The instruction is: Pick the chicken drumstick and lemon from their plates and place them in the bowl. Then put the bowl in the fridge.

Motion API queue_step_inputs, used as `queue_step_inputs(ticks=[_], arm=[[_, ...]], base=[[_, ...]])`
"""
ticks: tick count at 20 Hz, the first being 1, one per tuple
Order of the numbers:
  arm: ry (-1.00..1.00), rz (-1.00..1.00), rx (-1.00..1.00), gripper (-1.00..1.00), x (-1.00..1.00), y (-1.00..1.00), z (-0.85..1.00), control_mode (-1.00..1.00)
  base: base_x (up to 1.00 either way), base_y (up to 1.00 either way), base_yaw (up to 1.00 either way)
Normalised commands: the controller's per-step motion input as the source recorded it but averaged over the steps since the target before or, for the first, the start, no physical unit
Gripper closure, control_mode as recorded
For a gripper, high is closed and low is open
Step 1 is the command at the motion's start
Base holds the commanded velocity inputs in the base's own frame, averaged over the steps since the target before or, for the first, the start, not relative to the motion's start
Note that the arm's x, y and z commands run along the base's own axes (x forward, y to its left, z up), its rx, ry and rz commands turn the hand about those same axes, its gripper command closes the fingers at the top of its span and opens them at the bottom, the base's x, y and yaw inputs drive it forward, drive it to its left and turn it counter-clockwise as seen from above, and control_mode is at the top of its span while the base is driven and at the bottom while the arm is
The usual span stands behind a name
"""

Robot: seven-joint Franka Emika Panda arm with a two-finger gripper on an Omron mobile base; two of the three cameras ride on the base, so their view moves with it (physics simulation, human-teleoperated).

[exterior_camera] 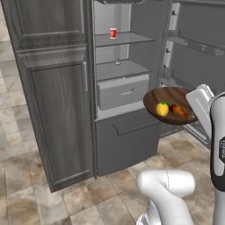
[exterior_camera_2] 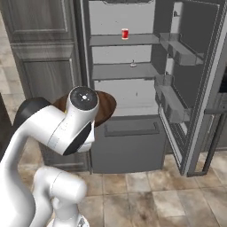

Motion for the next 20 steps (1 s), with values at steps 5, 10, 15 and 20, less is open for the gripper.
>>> queue_step_inputs(ticks=[5,10,15,20], arm=[[0.0,0.0,0.0,1.0,0.0,0.0,0.0,1.0],[0.0,0.0,0.0,1.0,0.0,0.0,0.0,1.0],[0.0,0.0,0.0,1.0,0.0,0.0,0.0,1.0],[0.0,0.0,0.0,1.0,0.0,0.0,0.0,1.0]], base=[[0.47,-0.06,-0.06],[0.5,-0.1,0.0],[0.56,-0.14,0.06],[0.59,-0.24,0.07]])
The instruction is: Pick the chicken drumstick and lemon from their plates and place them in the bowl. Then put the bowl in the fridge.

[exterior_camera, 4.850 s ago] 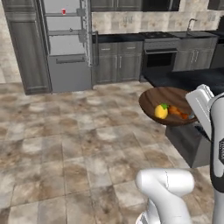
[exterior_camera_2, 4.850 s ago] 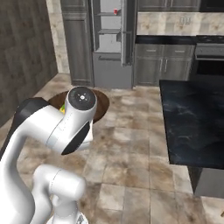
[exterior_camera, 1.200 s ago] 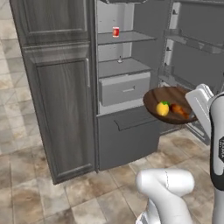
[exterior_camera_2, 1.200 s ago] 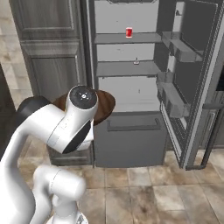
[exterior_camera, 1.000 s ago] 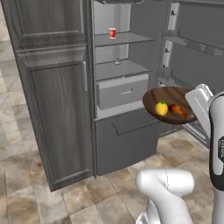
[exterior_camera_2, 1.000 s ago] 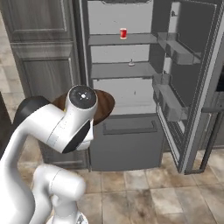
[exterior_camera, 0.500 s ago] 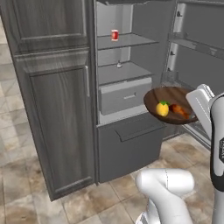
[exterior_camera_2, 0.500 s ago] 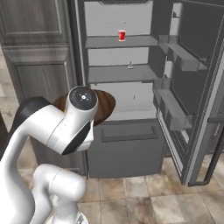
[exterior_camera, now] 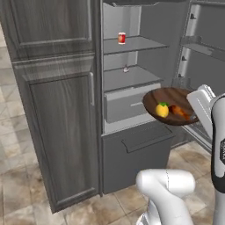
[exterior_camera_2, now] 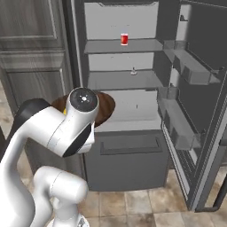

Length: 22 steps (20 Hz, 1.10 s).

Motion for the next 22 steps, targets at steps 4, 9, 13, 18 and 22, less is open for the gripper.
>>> queue_step_inputs(ticks=[4,9,13,18,22], arm=[[0.0,0.0,0.0,1.0,0.0,0.0,0.0,1.0],[0.0,0.0,0.0,1.0,0.0,0.0,0.0,1.0],[0.0,0.0,0.0,1.0,0.0,0.0,0.0,1.0],[0.0,0.0,0.0,1.0,0.0,0.0,0.0,1.0],[0.0,0.0,0.0,1.0,0.0,0.0,0.0,1.0]], base=[[0.6,-0.29,0.09],[0.55,-0.35,0.01],[0.54,-0.3,0.0],[0.48,-0.22,0.01],[0.32,-0.08,0.06]])
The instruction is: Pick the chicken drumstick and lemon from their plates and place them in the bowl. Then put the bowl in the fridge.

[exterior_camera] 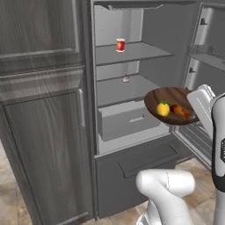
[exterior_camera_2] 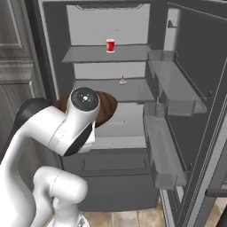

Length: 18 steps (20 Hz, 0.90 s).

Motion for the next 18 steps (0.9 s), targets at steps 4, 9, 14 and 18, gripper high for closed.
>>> queue_step_inputs(ticks=[4,9,14,18], arm=[[0.0,0.0,0.0,1.0,0.0,0.0,0.0,1.0],[0.0,0.0,0.0,1.0,0.0,0.0,0.0,1.0],[0.0,0.0,0.0,1.0,0.0,0.0,0.0,1.0],[0.0,0.0,0.0,1.0,0.0,0.0,0.0,1.0]], base=[[0.29,0.0,0.09],[0.39,-0.05,0.14],[0.51,-0.09,0.1],[0.5,-0.05,0.03]])
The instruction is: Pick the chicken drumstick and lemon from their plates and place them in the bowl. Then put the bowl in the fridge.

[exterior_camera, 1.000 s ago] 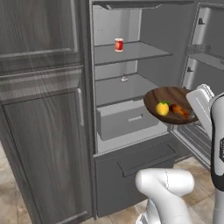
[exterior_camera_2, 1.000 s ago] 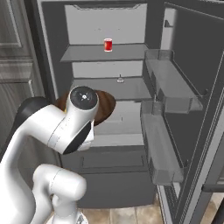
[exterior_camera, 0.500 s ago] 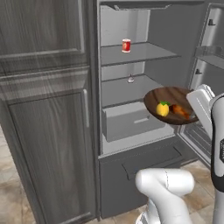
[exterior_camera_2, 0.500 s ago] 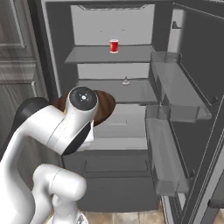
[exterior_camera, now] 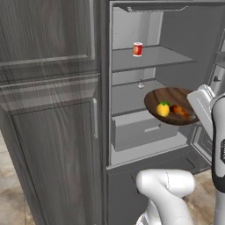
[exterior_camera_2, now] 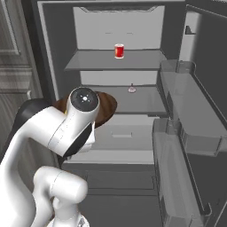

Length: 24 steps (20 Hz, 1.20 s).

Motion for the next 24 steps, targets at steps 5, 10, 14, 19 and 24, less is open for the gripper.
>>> queue_step_inputs(ticks=[5,10,14,19,24], arm=[[0.0,0.0,0.0,1.0,0.0,0.0,0.0,1.0],[0.0,0.0,0.0,1.0,0.0,0.0,0.0,1.0],[0.0,0.0,0.0,1.0,0.0,0.0,0.0,1.0],[0.0,0.0,0.0,1.0,0.0,0.0,0.0,1.0],[0.0,0.0,0.0,1.0,0.0,0.0,0.0,1.0]], base=[[0.29,-0.03,0.01],[0.01,0.0,0.0],[0.0,0.0,0.0],[0.0,0.0,0.0],[0.0,0.0,0.0]])
